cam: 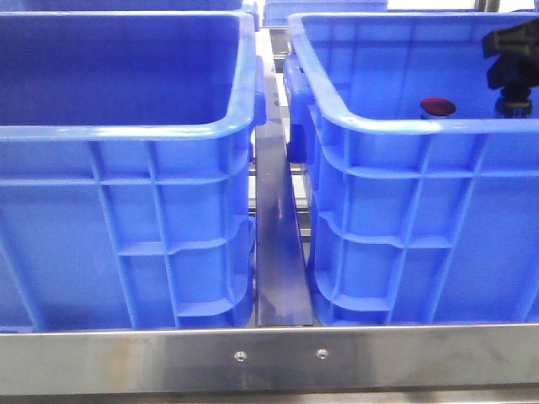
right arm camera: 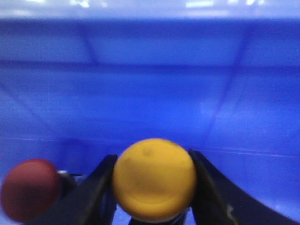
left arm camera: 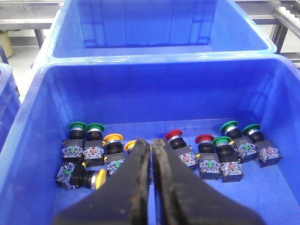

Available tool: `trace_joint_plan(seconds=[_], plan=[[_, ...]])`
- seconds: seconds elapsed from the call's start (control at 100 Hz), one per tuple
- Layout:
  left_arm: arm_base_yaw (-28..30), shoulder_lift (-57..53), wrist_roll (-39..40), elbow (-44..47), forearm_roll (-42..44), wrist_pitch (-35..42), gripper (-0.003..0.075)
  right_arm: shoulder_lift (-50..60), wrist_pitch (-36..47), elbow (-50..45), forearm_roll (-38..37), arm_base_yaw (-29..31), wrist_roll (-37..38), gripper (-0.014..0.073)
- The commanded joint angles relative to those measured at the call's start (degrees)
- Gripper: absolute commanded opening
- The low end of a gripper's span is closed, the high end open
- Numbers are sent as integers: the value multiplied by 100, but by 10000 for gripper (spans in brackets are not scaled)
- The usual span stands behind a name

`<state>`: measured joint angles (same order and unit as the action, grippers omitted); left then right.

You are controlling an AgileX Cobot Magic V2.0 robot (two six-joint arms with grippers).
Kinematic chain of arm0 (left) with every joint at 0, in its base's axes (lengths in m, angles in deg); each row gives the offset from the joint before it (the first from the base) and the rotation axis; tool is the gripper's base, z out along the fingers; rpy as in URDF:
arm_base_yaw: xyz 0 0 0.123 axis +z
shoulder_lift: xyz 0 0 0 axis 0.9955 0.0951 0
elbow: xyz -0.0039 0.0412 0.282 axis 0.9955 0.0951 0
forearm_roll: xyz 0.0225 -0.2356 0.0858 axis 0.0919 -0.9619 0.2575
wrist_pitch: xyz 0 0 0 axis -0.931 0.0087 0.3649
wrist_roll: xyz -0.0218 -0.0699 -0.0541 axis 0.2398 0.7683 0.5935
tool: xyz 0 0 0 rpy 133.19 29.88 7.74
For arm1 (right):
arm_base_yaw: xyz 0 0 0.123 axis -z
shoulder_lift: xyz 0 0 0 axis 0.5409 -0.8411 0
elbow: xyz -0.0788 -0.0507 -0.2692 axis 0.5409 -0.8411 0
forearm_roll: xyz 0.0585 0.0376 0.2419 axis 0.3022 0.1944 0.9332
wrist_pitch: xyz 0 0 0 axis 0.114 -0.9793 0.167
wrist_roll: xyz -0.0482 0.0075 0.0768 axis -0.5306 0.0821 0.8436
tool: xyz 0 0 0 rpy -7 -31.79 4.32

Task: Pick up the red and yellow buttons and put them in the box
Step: 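Carry the yellow button with the right gripper into the crate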

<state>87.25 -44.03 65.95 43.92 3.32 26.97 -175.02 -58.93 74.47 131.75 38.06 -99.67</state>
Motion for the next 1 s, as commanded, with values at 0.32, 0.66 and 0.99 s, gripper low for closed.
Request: trace_joint_plan(seconds=[0.32, 0.66, 0.99], plan=[[-6, 20, 59, -148, -98, 458, -19, -273, -937, 386, 590, 532, -134, 162], [-6, 20, 59, -148, -98, 458, -19, -514, -1216, 619, 590, 532, -192, 162], [-6, 20, 59, -148, -98, 447, -19, -787, -1117, 483, 590, 532, -269, 162]])
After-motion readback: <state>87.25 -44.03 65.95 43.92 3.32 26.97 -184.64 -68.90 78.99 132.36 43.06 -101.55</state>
